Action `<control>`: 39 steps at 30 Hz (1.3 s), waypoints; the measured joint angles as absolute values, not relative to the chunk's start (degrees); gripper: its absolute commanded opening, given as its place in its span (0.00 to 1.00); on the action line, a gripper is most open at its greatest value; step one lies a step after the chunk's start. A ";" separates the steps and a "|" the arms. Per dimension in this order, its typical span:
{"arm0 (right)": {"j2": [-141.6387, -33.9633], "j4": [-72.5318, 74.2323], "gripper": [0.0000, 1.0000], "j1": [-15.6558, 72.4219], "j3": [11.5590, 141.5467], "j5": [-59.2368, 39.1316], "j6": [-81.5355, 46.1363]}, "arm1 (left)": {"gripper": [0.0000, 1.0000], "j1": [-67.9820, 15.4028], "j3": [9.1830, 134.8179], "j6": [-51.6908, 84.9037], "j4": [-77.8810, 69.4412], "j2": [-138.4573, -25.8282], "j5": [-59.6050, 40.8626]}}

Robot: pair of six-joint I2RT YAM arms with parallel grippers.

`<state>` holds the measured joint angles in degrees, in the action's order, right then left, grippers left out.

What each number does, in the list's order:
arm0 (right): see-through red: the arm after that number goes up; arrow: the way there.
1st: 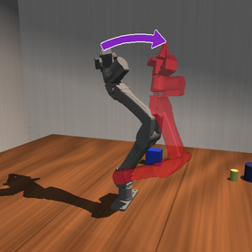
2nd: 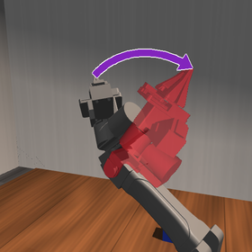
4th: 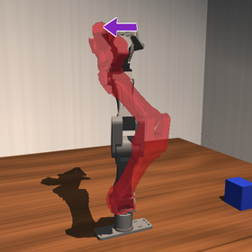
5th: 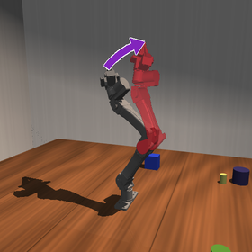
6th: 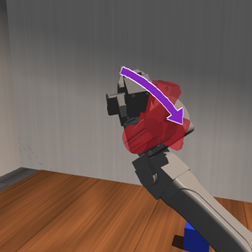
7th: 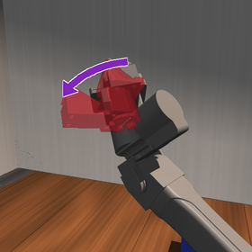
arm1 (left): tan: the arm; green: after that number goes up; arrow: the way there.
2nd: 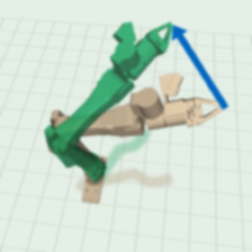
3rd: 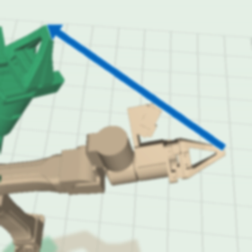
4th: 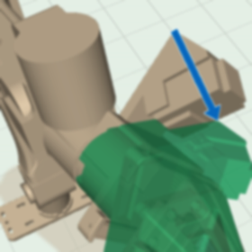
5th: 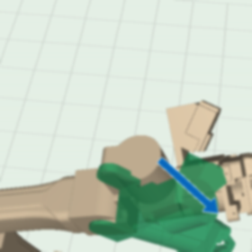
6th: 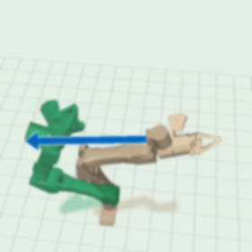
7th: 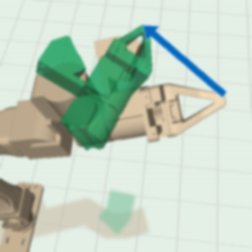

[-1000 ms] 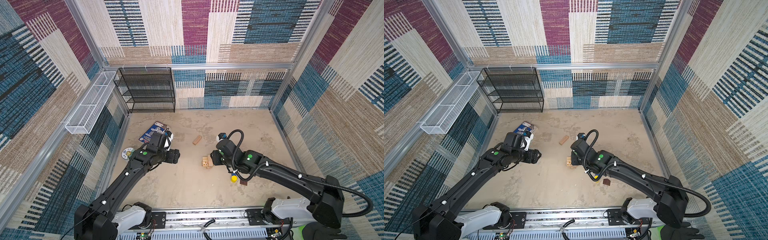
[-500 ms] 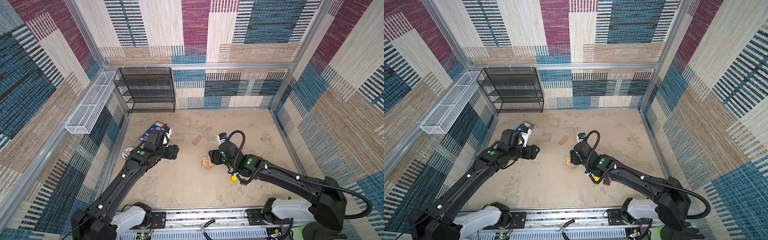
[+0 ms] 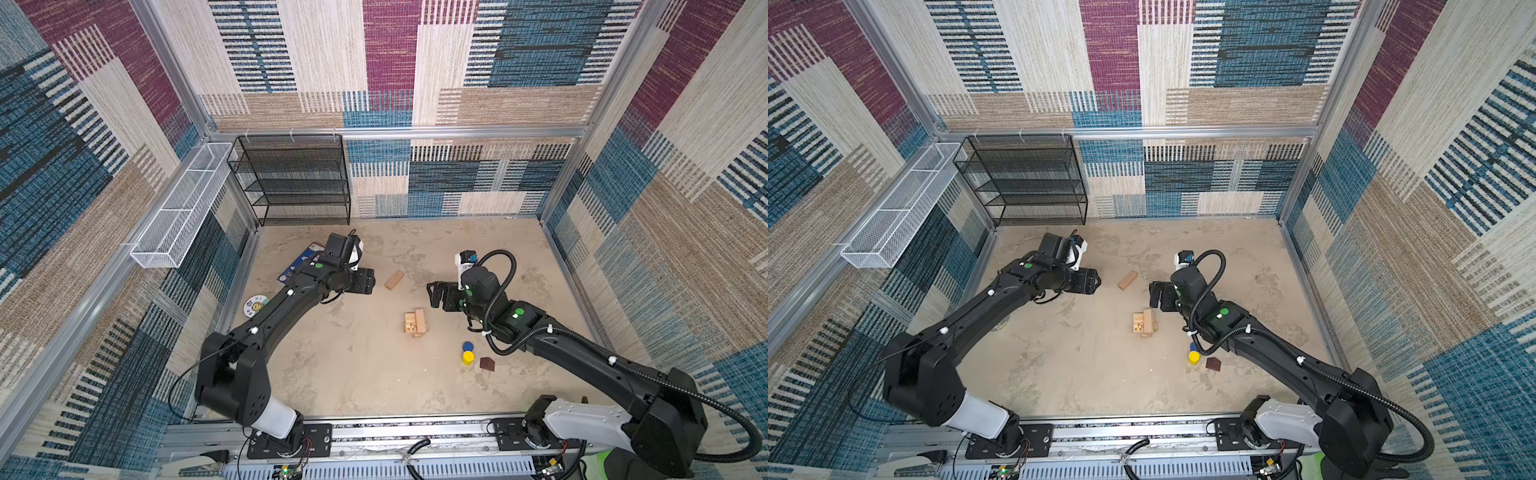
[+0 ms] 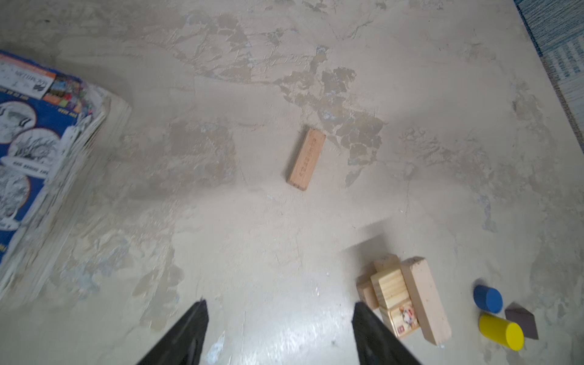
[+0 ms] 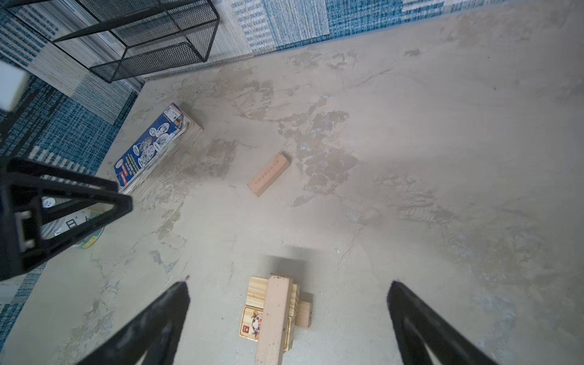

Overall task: Build the wood block tower
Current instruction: 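Raise the right gripper while the left gripper reaches toward the '14' block, then lower the left gripper and close on the '14' plank block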

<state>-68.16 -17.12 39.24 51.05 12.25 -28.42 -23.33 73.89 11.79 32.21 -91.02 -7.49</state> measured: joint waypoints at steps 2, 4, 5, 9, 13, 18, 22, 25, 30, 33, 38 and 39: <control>-67.92 -17.45 1.00 39.09 51.37 12.75 -27.49 | 0.73 -23.75 77.06 10.48 31.90 -95.18 -8.21; -67.40 -17.63 0.98 39.00 51.46 13.06 -26.48 | 0.73 -23.90 79.50 8.82 31.64 -98.43 -9.08; -66.94 -17.63 0.97 39.00 51.46 13.06 -25.74 | 0.73 -23.92 80.53 8.38 31.70 -99.63 -9.30; -63.61 -16.38 0.93 38.92 49.98 11.66 -23.53 | 0.71 -23.97 84.25 6.07 31.75 -103.92 -9.41; -60.29 -15.59 0.93 38.89 47.22 10.02 -21.54 | 0.66 -24.08 89.12 5.37 33.47 -108.55 -9.47; -59.24 -14.79 0.94 38.76 47.46 9.19 -18.74 | 0.69 -24.16 95.59 5.89 36.40 -114.87 -9.98; -59.75 -14.81 0.94 38.76 48.75 9.02 -16.71 | 0.70 -24.47 97.60 7.18 38.00 -118.19 -9.17; -59.66 -14.55 0.93 38.76 48.18 8.95 -16.36 | 0.69 -24.95 99.22 7.84 38.76 -120.36 -8.93; -58.24 -14.24 0.91 38.76 44.82 7.99 -16.84 | 0.69 -26.35 102.76 8.49 38.89 -123.98 -8.91; -56.95 -13.89 0.89 38.76 43.68 7.84 -18.02 | 0.68 -26.96 105.65 8.88 39.55 -126.58 -7.79; -55.44 -13.63 0.89 38.76 42.19 7.51 -18.41 | 0.66 -27.11 109.65 9.54 41.39 -130.89 -6.13; -55.37 -13.58 0.87 38.76 42.02 7.60 -18.41 | 0.66 -27.11 109.97 9.61 41.58 -131.37 -6.20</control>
